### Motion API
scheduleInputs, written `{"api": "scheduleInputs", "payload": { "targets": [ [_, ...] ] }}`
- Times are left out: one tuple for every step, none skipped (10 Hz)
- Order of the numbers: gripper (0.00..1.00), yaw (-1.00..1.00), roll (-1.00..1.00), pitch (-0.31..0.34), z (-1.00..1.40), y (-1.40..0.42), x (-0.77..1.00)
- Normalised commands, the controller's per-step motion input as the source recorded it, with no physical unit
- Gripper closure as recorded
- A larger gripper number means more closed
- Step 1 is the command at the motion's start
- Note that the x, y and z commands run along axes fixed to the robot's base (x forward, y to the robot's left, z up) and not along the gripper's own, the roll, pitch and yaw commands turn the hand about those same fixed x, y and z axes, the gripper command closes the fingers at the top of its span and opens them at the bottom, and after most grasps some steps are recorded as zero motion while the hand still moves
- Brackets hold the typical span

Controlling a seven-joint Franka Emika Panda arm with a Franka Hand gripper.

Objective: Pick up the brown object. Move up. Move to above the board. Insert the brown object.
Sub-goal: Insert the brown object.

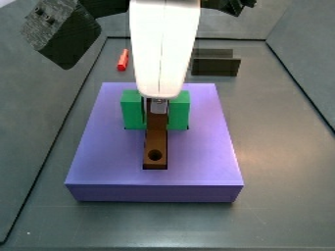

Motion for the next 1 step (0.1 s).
{"api": "scheduleInputs", "payload": {
  "targets": [
    [1.0, 0.0, 0.0, 0.0, 0.0, 0.0, 0.0]
  ]
}}
